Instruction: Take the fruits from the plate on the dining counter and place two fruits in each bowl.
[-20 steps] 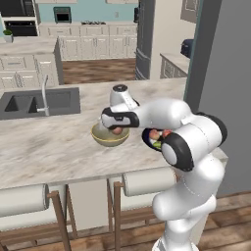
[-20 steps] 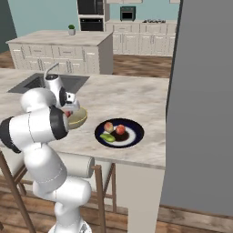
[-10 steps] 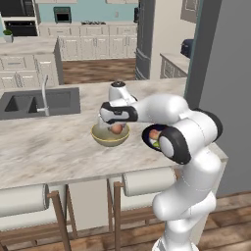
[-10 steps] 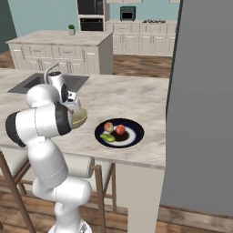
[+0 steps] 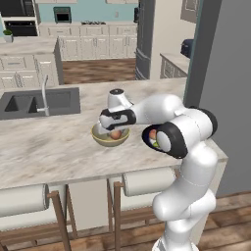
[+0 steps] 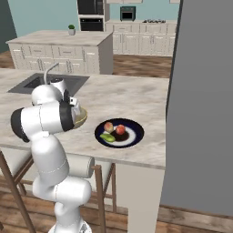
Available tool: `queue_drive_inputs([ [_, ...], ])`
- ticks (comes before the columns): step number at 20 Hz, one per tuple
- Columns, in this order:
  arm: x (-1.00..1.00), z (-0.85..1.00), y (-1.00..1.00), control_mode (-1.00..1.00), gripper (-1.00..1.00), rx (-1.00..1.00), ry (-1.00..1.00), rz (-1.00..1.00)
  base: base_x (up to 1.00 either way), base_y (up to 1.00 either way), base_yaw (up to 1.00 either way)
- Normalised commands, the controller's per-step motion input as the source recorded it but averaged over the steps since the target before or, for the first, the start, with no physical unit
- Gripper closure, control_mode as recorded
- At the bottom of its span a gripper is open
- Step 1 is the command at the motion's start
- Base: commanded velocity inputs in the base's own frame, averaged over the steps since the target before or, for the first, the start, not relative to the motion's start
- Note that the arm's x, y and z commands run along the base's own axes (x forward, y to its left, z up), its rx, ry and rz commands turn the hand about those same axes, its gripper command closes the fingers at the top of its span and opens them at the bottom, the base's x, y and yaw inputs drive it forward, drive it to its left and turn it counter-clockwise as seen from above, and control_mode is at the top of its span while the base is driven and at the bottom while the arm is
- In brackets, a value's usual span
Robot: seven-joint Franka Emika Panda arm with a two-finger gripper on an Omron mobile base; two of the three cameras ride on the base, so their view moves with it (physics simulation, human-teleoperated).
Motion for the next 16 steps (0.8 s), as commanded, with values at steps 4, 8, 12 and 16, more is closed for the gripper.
queue_drive_inputs([
  [4, 0.04, -0.04, 0.01, -1.0, 1.0, 0.0, 0.0, 0.0, 0.0, 0.0, 0.0],
  [8, 0.26, -0.06, 0.01, -1.0, 1.0, 0.0, 0.0, 0.0, 0.0, 0.0, 0.0],
  [12, 0.42, 0.0, 0.09, -1.0, 1.0, 0.0, 0.0, 0.0, 0.0, 0.0, 0.0],
  [16, 0.17, 0.0, 0.07, -1.0, 1.0, 0.0, 0.0, 0.0, 0.0, 0.0, 0.0],
])
